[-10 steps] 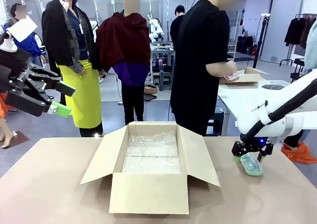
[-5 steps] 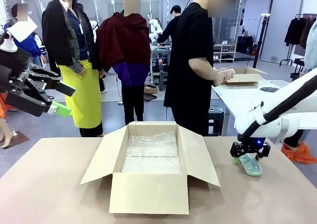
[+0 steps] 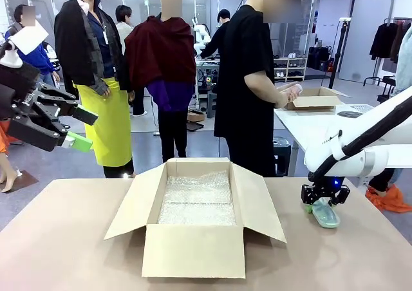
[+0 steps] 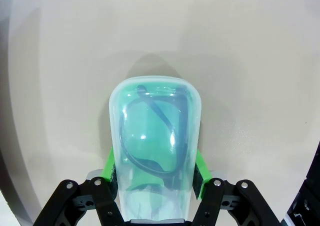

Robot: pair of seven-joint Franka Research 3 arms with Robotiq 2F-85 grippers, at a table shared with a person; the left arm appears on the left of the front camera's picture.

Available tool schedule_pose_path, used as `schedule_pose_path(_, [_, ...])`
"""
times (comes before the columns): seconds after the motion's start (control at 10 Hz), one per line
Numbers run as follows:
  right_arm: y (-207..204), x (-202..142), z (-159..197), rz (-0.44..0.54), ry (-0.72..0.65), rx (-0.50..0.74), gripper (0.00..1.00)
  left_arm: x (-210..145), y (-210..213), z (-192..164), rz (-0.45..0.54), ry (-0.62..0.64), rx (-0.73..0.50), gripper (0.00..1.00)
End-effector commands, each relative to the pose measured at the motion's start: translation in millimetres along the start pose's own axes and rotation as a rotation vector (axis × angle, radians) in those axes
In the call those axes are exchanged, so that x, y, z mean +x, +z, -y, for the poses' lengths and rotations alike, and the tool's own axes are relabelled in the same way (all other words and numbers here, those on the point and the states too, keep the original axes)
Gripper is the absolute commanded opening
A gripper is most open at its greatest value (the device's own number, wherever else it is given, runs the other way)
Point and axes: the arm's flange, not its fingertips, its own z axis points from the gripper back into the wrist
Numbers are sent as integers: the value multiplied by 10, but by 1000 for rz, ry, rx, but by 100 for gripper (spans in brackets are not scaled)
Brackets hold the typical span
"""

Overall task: Pack the glasses set securely to prepare it for shipping.
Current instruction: Place the Glasses case inside the Package Box.

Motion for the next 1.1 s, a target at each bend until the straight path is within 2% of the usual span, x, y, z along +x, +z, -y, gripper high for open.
schedule_pose_path(0.0, [-60, 40, -58, -21, -9, -10, 36, 4, 5, -9, 12, -15, -16, 100])
schedule_pose_path(0.1, [41, 43, -74, -24, 13, -9, 36, 4, 5, -9, 12, -15, -16, 100])
schedule_pose_path(0.3, [644, 24, -160, 2, 133, 7, 36, 4, 5, -9, 12, -15, -16, 100])
schedule_pose_path(0.4, [967, -58, -171, 21, 210, -45, 36, 4, 5, -9, 12, -15, -16, 100])
schedule_pose_path(0.7, [1317, -130, -195, 52, 290, -4, 36, 4, 5, -9, 12, -15, -16, 100])
schedule_pose_path(0.8, [1461, -146, -324, 56, 384, 53, 36, 4, 5, -9, 12, -15, -16, 100])
schedule_pose_path(0.9, [1674, -134, -599, 63, 597, 123, 36, 4, 5, -9, 12, -15, -16, 100])
schedule_pose_path(1.0, [1948, -171, -919, 80, 838, 136, 36, 4, 5, -9, 12, -15, -16, 100])
